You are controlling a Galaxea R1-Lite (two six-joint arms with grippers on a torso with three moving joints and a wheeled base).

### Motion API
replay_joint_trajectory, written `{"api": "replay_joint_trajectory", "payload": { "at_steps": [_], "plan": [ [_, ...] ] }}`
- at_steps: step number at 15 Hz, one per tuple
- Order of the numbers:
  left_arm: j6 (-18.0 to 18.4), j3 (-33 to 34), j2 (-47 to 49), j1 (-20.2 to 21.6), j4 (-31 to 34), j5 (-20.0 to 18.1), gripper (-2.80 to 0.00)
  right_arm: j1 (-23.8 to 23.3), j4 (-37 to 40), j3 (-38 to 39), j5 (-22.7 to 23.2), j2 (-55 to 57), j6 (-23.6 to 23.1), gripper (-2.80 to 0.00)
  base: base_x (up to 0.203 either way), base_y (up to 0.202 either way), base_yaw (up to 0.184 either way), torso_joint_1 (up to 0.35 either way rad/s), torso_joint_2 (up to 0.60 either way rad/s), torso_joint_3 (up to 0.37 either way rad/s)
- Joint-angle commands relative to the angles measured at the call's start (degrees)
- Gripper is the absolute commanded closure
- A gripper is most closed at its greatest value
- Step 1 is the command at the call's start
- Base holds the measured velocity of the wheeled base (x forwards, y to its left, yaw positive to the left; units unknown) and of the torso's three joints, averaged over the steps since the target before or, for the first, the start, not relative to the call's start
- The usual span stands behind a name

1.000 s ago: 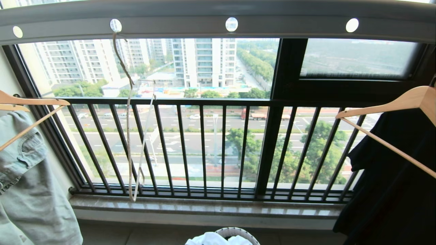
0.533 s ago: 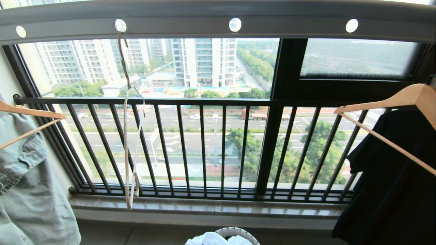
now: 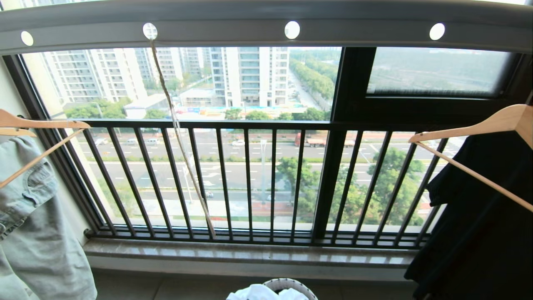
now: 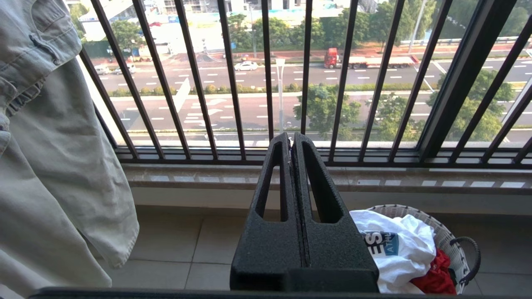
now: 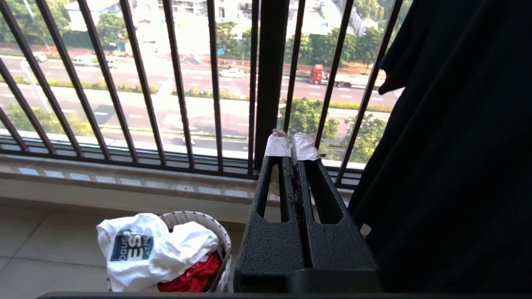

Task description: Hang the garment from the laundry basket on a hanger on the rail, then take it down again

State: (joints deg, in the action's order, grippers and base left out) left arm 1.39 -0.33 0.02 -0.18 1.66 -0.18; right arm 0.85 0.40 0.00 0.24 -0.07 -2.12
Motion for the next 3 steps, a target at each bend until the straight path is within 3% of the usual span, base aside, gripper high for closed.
{"api": "replay_joint_trajectory", "payload": {
  "at_steps": [1, 3],
  "plan": [
    [0.0, 0.0, 0.0, 0.0, 0.0, 0.0, 0.00, 0.0, 0.0, 0.0, 0.0, 0.1, 0.1, 0.00, 0.000, 0.000, 0.000, 0.000, 0.00, 0.000],
    [0.0, 0.0, 0.0, 0.0, 0.0, 0.0, 0.00, 0.0, 0.0, 0.0, 0.0, 0.1, 0.1, 0.00, 0.000, 0.000, 0.000, 0.000, 0.00, 0.000]
  ]
}}
